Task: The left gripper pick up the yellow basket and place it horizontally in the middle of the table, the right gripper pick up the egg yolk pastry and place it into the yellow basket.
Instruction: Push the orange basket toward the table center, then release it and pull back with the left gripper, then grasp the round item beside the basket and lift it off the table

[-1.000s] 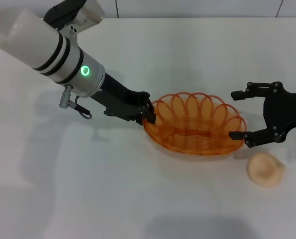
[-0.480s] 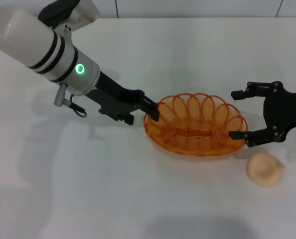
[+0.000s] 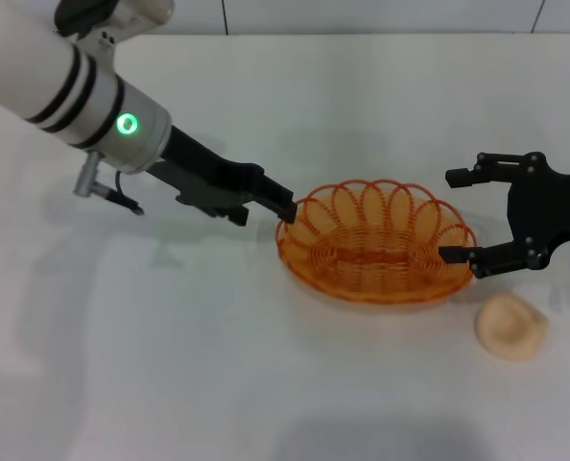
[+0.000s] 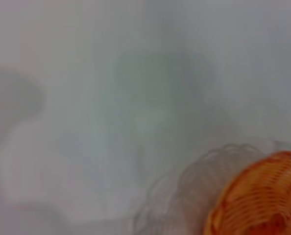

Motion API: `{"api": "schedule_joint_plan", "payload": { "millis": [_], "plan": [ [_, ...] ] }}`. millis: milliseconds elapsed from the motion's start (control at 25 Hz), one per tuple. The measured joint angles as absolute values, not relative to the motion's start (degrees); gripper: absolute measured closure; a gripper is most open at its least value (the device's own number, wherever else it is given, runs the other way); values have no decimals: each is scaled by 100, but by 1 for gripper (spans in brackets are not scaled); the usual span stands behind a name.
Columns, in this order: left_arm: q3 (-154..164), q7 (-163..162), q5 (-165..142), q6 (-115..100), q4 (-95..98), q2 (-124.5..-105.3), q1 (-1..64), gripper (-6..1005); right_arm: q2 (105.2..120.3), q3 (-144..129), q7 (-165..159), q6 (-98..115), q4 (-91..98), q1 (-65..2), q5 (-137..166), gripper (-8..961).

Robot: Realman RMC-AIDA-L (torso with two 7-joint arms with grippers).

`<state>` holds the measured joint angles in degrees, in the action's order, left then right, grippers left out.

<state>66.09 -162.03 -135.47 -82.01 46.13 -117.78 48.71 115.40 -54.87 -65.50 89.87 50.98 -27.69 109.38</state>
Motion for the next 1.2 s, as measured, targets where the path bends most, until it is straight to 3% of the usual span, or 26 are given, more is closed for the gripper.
{"api": "schedule_joint_plan", "payload": {
  "millis": [440,600,920,1200],
  "plan": [
    [6567,-12959,-11736,-8665,6737,-11716,2913,272,11524,-5442,-7116,9061,5108,-2644,10925,85],
    [6234,-11062,-11149,-8669,6878,-11793,2266,272,11521,-5452,-7405,9063,5136,-2586,10924,85],
    [5435,-8551,-10652,-9592,5844,-11741,2125,274,11502,-5644,-8258,9256,5659,-2411,11116,85],
    [4610,-6869,-10793,-10179,4608,-11424,2075,275,11496,-5757,-9222,9449,6104,-2436,11846,90]
  ]
}}
